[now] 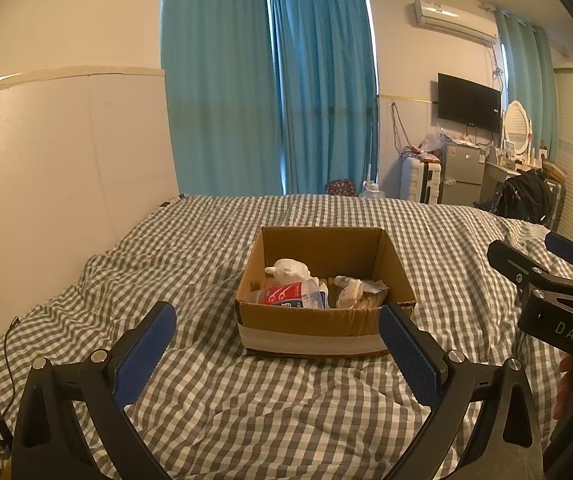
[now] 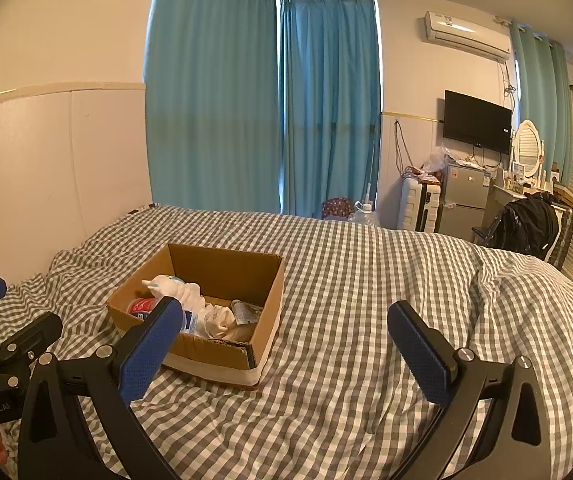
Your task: Organize objects
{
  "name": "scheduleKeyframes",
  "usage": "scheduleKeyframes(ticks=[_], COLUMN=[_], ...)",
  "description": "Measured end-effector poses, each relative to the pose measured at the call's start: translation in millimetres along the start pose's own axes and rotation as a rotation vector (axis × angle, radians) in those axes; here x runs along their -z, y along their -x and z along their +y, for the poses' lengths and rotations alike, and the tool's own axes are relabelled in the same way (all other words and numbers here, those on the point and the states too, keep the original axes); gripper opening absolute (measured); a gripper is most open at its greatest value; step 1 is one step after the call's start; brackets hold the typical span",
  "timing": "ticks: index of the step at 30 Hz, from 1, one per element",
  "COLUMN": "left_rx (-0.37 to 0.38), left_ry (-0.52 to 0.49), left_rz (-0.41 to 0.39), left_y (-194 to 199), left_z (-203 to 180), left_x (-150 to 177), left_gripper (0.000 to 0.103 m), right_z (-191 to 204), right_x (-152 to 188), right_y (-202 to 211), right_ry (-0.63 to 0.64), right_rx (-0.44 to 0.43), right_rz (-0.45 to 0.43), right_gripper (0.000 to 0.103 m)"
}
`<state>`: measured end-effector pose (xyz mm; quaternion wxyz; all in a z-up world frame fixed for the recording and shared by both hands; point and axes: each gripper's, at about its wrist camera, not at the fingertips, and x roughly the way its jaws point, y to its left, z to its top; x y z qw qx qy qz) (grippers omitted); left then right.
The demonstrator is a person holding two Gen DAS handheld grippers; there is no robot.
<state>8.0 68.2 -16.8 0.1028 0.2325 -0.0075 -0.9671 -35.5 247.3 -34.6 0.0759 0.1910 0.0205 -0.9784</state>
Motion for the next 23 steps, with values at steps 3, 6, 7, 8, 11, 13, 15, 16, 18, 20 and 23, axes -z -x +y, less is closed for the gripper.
scheduleKeyframes(ticks=[3, 6, 7, 8, 11, 13, 15, 16, 18, 20, 23], left_rx=[-0.001, 0.002, 0.005, 0.007, 0.005, 0.006, 0.004, 0.003, 0.004, 0.004, 0.007], left_ry=[0.000, 0.002, 0.002, 0.001, -0.001, -0.002, -0.002, -0.002, -0.001, -0.001, -0.001], left_rz=[0.002, 0.006, 0.008, 0.009, 0.008, 0.010, 0.013, 0.015, 0.018, 0.017, 0.012], left_y=[0.0, -0.2, -0.1, -0.2, -0.7, -1.0, -1.9, -2.2, -2.7, -2.8, -2.3], left_z=[0.4, 0.9, 0.7, 0.7, 0.1, 0.0, 0.1, 0.1, 0.2, 0.2, -0.4], left_x=[-0.2, -0.1, 0.1, 0.0, -0.1, 0.2, 0.3, 0.6, 1.3, 1.3, 1.7], left_gripper=[0.103, 0.103, 0.103, 0.103, 0.103, 0.103, 0.103, 0.103, 0.103, 0.103, 0.103], right_z=[1.0, 1.2, 1.2, 1.3, 1.5, 1.7, 1.7, 1.6, 1.6, 1.9, 2.8], right_x=[0.3, 0.6, 0.5, 0.5, 0.7, 0.7, 0.7, 0.7, 1.2, 2.0, 3.0], right_y=[-0.6, -0.6, -0.5, -0.5, -0.7, -0.8, -0.8, -0.9, -1.1, -1.7, -2.2], right_ry=[-0.002, -0.002, -0.001, -0.001, -0.002, -0.002, -0.003, -0.003, -0.004, -0.005, -0.004], right_rx=[0.002, 0.002, 0.002, 0.002, 0.001, 0.002, 0.002, 0.001, 0.001, 0.001, -0.001], right_rz=[0.000, 0.000, 0.000, 0.000, -0.001, 0.000, 0.000, 0.001, 0.003, 0.004, 0.005], right_gripper=[0.103, 0.103, 0.103, 0.103, 0.103, 0.103, 0.103, 0.103, 0.103, 0.103, 0.103])
